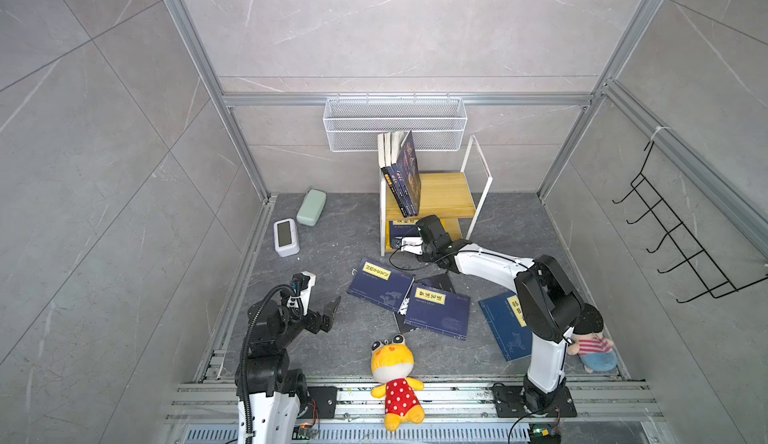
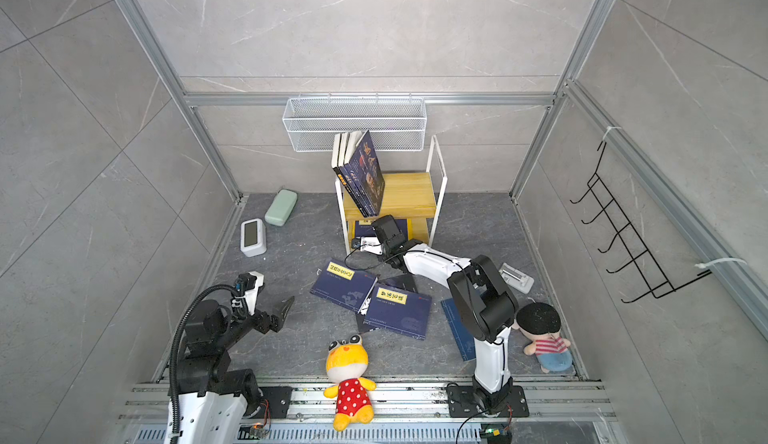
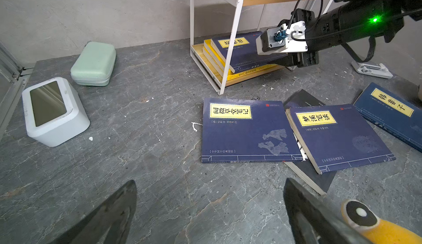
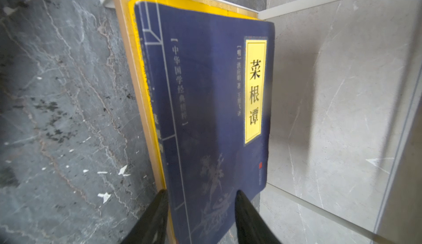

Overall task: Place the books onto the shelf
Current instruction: 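Lower the dark-blue book onto the yellow books on the lower shelf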

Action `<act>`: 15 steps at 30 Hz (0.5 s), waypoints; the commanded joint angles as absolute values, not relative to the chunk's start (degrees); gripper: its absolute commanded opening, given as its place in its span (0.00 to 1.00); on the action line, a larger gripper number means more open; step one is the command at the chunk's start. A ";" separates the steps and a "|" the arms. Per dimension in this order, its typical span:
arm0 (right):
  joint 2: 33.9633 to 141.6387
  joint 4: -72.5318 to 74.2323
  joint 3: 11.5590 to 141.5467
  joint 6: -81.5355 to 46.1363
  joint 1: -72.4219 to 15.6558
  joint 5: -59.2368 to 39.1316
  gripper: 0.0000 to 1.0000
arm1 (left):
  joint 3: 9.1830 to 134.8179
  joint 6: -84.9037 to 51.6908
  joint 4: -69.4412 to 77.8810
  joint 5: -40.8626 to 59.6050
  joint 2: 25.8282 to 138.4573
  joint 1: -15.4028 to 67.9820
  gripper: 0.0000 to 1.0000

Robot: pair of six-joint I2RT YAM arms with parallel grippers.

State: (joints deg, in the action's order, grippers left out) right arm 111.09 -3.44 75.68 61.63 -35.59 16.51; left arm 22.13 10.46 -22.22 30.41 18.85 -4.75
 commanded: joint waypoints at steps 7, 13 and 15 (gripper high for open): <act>114.61 -1.82 78.62 59.31 -35.15 18.67 0.46 | 22.94 10.37 -20.04 32.07 19.73 -4.54 1.00; 115.37 -2.23 79.99 58.57 -34.98 18.55 0.41 | 22.87 10.20 -20.06 32.51 19.40 -4.64 1.00; 115.68 -2.67 80.50 58.01 -34.98 18.98 0.41 | 22.76 10.11 -20.02 32.46 19.73 -4.87 1.00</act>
